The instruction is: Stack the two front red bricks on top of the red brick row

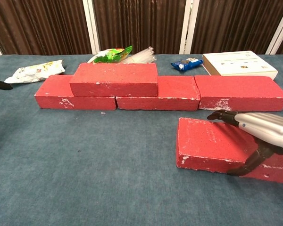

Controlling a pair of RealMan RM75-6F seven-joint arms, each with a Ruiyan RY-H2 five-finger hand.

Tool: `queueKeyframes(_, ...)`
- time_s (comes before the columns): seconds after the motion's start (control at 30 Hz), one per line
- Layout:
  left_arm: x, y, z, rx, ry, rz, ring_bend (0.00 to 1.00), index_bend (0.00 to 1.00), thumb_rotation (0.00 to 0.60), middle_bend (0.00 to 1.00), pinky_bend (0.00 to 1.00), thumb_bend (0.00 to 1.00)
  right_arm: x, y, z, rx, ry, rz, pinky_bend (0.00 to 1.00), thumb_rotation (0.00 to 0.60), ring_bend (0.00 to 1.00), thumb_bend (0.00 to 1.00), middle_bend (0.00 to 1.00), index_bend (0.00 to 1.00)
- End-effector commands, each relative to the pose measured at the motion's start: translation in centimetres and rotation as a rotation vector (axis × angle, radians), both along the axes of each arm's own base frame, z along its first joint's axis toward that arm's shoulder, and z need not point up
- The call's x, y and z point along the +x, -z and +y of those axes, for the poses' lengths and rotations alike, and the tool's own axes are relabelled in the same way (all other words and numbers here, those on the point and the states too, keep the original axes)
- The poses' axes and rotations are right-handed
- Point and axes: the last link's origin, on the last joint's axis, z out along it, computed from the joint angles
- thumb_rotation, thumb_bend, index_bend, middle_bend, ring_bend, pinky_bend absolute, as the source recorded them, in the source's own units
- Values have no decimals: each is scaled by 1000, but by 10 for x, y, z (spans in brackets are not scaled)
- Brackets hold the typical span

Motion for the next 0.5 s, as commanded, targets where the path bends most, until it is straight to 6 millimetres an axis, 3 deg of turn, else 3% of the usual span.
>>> queueKeyframes(0.03, 0, -1, 0, 1, -2, 0, 0, 0, 600, 0, 42, 263, 2, 4, -4, -7, 0, 7, 121, 600, 0, 111, 37, 122)
queueKeyframes(0.13, 0, -1, 0, 4, -6, 0, 0, 0, 600, 0, 42, 263, 4, 5, -4, -18, -5, 12, 308, 600, 76, 119, 228, 349)
queueKeyframes(0.3, -1, 0, 1, 2, -10, 2, 0, 0, 600, 0, 42, 265, 3, 5, -6, -40, -8, 32, 548, 600, 347, 150, 450, 616)
queueKeyframes(0.5, 0, -3, -1, 13, -12, 1, 0, 0, 600, 0, 42, 266, 6, -4, -10, -71, -25, 23, 602, 600, 407, 168, 503, 686)
